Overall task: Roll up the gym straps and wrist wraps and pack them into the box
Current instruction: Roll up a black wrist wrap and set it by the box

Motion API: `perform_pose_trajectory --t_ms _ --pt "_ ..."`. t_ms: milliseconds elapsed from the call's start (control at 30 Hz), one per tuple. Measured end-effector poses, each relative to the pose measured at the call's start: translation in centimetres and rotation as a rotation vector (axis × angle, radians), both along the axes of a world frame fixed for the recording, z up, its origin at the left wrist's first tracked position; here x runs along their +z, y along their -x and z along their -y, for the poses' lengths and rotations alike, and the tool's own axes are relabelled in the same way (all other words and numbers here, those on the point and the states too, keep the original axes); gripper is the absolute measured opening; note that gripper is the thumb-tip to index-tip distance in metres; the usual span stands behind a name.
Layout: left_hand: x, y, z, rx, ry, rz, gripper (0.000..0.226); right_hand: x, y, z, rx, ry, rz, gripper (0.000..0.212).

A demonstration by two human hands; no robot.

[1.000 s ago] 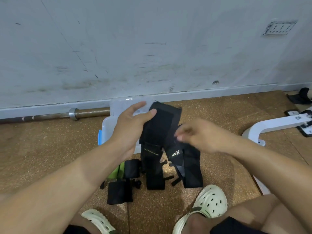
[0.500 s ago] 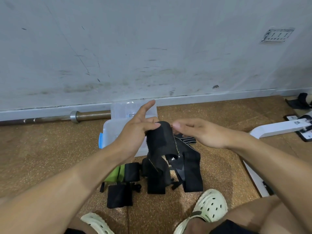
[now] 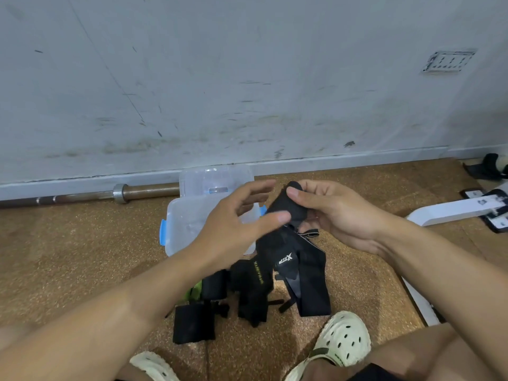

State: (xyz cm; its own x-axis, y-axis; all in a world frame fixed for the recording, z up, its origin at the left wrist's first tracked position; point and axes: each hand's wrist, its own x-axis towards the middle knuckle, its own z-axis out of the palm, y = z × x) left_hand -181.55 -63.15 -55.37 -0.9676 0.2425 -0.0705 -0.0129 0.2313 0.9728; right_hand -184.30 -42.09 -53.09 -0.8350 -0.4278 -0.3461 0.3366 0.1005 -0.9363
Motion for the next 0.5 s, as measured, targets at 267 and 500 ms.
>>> perform_pose_trajectory --t_ms 267,500 --pt "-0.76 -0.15 -0.45 0.065 -0.154 -0.025 0.044 0.52 -0.41 0.58 -0.022 0.009 -0.041 0.034" --pt "-0.82 0.23 -0.34 0.061 -0.146 0.038 0.030 0.32 -0.74 0.48 -0.231 -0.430 -0.469 0.042"
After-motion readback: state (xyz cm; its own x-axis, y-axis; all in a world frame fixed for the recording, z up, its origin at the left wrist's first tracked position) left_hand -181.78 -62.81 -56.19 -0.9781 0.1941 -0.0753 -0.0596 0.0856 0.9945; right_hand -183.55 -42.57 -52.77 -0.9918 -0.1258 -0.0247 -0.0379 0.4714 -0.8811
